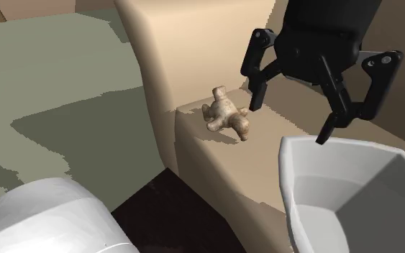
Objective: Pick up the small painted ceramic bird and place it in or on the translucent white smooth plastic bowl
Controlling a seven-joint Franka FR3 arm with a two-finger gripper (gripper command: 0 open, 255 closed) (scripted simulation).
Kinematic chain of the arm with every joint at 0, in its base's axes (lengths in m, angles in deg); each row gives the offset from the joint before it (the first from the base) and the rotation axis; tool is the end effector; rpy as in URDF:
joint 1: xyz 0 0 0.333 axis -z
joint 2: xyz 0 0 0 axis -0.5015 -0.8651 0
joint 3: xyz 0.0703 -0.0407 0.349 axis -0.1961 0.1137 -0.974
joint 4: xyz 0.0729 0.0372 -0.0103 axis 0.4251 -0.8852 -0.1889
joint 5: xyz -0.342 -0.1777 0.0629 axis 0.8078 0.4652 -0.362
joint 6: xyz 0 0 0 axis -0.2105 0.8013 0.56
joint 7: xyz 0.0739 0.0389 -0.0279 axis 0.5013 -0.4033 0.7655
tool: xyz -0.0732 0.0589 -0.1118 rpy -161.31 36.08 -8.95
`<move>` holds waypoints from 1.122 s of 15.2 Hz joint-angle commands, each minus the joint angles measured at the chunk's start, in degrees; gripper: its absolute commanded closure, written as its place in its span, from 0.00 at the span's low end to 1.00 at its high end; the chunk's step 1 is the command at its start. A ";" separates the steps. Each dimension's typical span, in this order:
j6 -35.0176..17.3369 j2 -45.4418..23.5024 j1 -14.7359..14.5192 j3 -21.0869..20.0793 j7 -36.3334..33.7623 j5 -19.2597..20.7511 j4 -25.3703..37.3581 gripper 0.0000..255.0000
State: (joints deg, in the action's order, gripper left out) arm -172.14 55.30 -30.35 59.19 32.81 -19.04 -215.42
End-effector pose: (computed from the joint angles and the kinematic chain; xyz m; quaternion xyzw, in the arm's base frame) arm 0.2649 -0.0308 0.5246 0.9927 -0.0466 -0.1035 0.0400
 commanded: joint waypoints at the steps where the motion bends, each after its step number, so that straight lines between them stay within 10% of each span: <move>1: 0.00 0.00 0.00 0.00 0.00 0.00 0.00 0.00; 17: -31.42 -10.13 -5.94 -20.10 -25.21 -7.87 -10.72 0.00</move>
State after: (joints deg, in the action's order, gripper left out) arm -201.39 46.25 -36.01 40.59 9.58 -26.74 -225.80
